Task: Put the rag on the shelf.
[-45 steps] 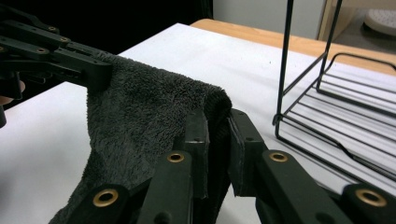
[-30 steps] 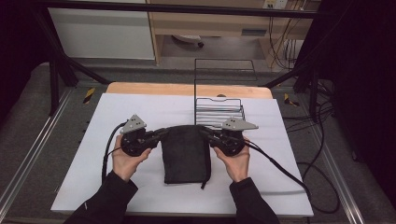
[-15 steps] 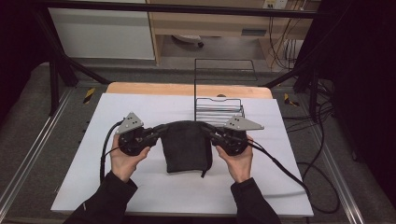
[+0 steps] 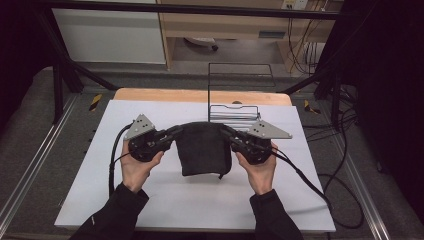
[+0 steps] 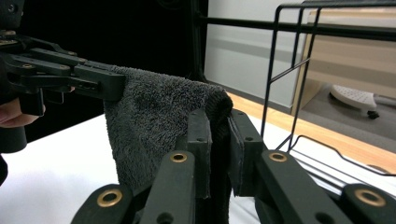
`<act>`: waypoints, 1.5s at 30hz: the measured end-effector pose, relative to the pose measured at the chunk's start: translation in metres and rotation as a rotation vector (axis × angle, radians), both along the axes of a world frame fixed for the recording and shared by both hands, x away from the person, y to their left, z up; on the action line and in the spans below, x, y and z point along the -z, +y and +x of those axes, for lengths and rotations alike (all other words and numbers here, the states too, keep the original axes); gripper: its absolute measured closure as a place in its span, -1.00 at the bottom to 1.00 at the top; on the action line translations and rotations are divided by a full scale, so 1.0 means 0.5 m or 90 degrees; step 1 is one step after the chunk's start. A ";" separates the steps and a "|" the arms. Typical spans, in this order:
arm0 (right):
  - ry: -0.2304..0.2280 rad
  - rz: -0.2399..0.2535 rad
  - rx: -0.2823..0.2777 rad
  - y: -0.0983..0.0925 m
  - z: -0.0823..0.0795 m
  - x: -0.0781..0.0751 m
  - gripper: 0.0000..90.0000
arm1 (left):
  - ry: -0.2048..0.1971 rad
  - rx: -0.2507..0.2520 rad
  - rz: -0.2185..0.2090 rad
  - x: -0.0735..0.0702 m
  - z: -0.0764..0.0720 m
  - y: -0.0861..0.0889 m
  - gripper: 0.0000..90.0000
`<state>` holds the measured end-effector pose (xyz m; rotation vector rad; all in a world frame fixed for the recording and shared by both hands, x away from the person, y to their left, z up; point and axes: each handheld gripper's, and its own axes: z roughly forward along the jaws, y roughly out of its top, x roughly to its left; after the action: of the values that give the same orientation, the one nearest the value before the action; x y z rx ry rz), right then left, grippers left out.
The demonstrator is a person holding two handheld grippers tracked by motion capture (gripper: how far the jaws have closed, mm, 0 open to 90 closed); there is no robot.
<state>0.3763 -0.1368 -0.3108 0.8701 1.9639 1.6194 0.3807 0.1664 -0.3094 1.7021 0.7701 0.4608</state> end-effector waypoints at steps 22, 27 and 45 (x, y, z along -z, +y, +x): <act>-0.064 0.030 0.056 -0.044 -0.002 -0.061 0.80 | -0.060 0.001 -0.050 -0.065 0.022 -0.060 0.80; -0.078 0.037 0.067 -0.056 -0.003 -0.076 0.80 | -0.070 0.004 -0.058 -0.078 0.027 -0.073 0.80; -0.125 0.060 0.110 -0.091 0.005 -0.138 0.81 | -0.111 0.012 -0.085 -0.136 0.047 -0.118 0.81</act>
<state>0.3788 -0.1822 -0.2419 0.8561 1.6449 1.6398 0.4043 0.1076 -0.2414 1.5225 0.6434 0.5249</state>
